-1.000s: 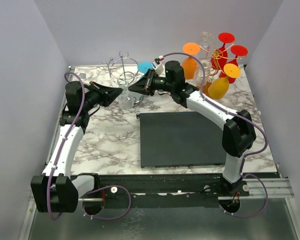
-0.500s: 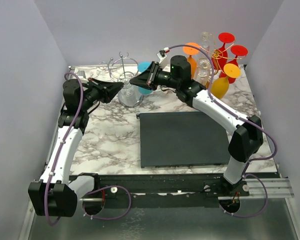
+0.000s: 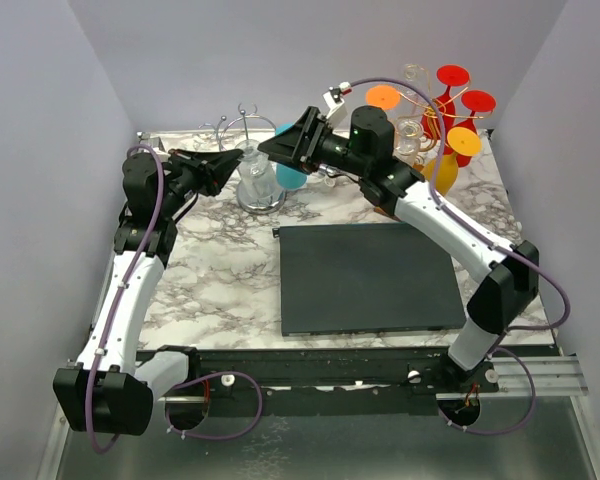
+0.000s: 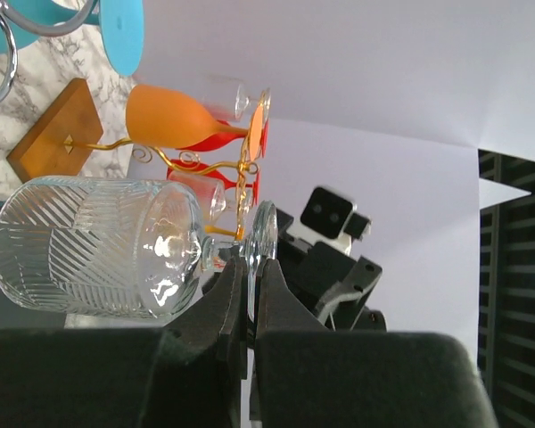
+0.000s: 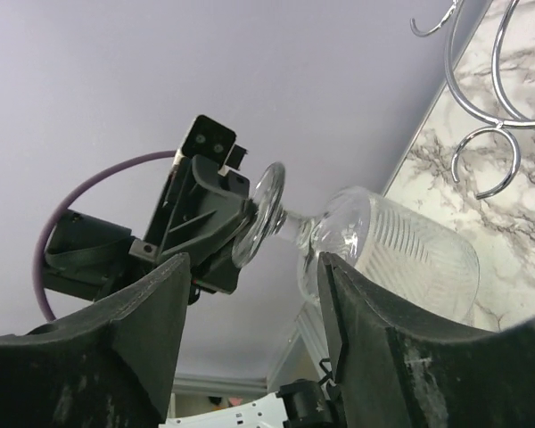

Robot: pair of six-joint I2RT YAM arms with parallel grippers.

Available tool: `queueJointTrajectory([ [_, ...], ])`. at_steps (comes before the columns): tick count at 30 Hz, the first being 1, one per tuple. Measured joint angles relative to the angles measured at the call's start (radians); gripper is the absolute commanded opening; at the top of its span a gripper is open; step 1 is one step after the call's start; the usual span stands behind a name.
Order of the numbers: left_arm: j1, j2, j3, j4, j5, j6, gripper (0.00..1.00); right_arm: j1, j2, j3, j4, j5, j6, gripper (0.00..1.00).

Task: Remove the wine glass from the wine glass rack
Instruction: Pick up the wine glass from the wine rack.

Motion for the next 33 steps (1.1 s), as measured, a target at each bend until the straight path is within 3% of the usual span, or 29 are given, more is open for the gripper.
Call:
queueJointTrajectory([
  [7, 0.0, 0.003, 0.007, 0.017, -0.048, -0.05, 0.0, -0.028, -0.145, -0.103, 0.011, 0.071, -0.021, 0.79],
  [12, 0.0, 0.012, 0.018, 0.064, -0.057, -0.111, 0.0, -0.039, -0.219, -0.245, 0.114, 0.071, -0.027, 0.82],
  [19, -0.002, 0.013, 0.018, 0.118, -0.066, -0.199, 0.0, -0.038, -0.21, -0.377, 0.244, 0.032, 0.003, 0.83],
  [33, -0.007, -0.002, 0.017, 0.196, -0.088, -0.307, 0.0, 0.002, -0.107, -0.403, 0.556, 0.012, 0.147, 0.83],
])
